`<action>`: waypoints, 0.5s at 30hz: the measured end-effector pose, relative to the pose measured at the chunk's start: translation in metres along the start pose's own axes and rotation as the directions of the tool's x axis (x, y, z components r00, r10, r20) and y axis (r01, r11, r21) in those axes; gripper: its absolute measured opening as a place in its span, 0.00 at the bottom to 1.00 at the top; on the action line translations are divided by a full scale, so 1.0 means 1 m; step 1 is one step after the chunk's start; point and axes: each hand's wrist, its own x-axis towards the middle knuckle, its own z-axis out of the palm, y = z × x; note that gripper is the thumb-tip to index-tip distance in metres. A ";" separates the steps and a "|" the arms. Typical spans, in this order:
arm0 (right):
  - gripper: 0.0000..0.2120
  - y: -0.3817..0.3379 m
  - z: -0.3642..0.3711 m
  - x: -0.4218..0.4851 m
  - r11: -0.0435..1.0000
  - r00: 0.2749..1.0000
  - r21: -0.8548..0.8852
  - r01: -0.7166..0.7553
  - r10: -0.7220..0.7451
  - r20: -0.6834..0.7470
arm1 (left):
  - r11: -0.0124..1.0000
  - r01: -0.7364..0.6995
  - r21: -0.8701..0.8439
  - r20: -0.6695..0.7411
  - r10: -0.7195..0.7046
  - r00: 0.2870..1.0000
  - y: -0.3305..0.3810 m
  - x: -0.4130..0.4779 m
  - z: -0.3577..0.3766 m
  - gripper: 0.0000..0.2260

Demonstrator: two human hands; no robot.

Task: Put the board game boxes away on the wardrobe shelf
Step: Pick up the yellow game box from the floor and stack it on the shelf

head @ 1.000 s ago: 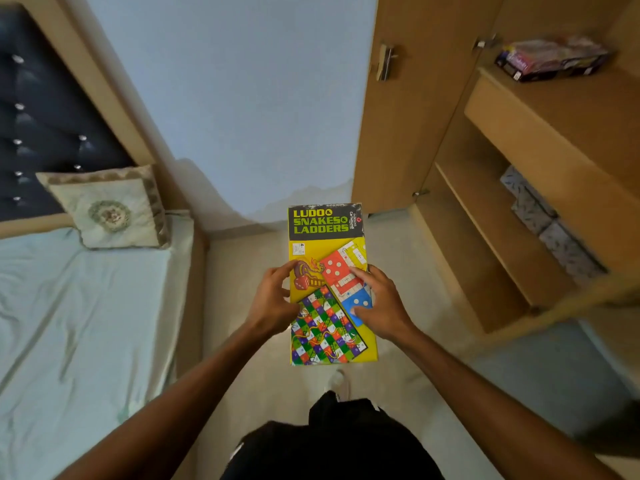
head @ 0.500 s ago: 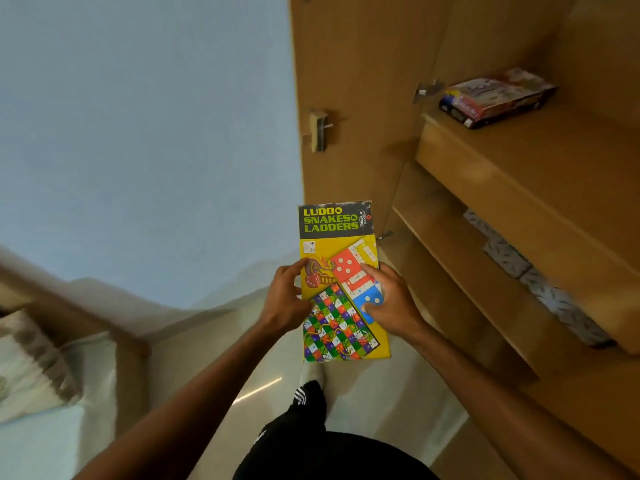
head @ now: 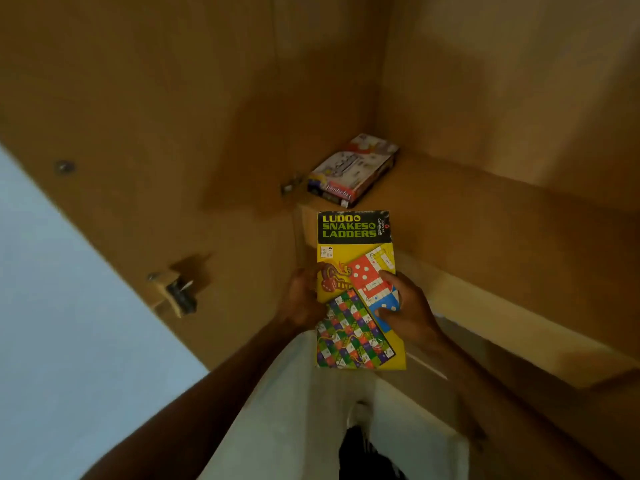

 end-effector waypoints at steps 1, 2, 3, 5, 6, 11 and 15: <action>0.32 0.000 -0.005 0.020 1.000 1.000 -0.006 -0.013 0.013 -0.019 | 1.000 -0.011 -0.021 0.007 0.011 1.000 0.002 0.023 -0.002 0.27; 0.32 0.000 -0.009 0.040 1.000 0.999 -0.009 -0.020 0.019 -0.029 | 1.000 -0.023 -0.013 0.006 0.023 1.000 -0.002 0.048 -0.002 0.27; 0.31 0.001 -0.015 0.069 1.000 0.999 0.000 -0.020 0.020 -0.038 | 0.999 -0.032 -0.013 0.012 0.032 0.999 -0.005 0.080 -0.004 0.26; 0.31 0.005 -0.024 0.122 0.999 0.999 0.026 -0.034 0.035 -0.041 | 0.999 -0.036 0.036 0.018 0.036 0.999 -0.015 0.142 -0.008 0.24; 0.31 0.003 -0.028 0.143 0.999 0.999 0.035 -0.035 0.036 -0.031 | 0.998 -0.024 0.065 -0.003 0.024 1.000 -0.015 0.164 -0.010 0.25; 0.29 0.004 -0.049 0.256 0.995 0.998 0.073 -0.070 0.069 0.008 | 0.996 0.014 0.090 -0.057 -0.009 0.998 -0.003 0.277 -0.017 0.24; 0.27 0.005 -0.067 0.329 0.995 0.998 0.073 -0.068 0.068 -0.004 | 0.994 0.084 -0.065 0.027 -0.083 0.996 0.008 0.347 -0.025 0.29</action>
